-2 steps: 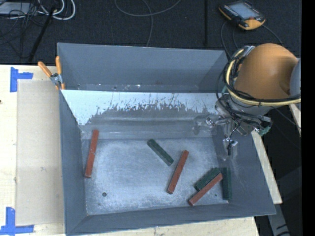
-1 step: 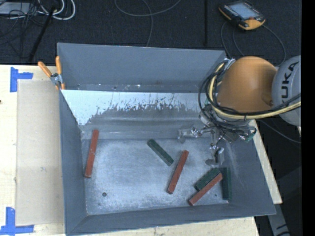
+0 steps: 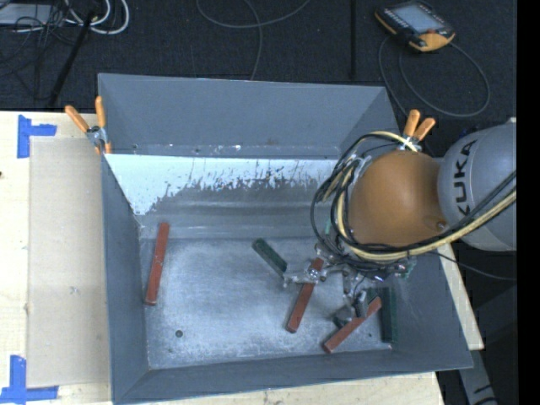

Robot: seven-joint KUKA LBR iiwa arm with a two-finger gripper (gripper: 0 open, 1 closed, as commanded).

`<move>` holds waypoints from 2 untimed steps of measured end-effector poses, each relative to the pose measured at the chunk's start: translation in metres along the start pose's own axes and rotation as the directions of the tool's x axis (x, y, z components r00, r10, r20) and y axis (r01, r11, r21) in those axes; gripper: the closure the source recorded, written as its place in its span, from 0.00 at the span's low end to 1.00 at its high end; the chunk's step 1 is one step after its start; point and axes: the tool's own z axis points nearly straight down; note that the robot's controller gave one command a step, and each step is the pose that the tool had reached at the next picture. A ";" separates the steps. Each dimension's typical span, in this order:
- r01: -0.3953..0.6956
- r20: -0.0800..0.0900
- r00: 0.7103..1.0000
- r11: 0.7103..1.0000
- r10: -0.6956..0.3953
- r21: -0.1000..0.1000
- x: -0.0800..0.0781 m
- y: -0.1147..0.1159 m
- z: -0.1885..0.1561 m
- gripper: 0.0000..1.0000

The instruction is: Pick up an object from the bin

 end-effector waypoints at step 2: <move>0.001 0.000 1.000 1.000 -0.001 0.000 0.002 -0.031 0.035 1.00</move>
Offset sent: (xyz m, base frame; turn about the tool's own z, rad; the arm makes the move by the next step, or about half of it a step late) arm 0.0000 0.0000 0.0000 0.0000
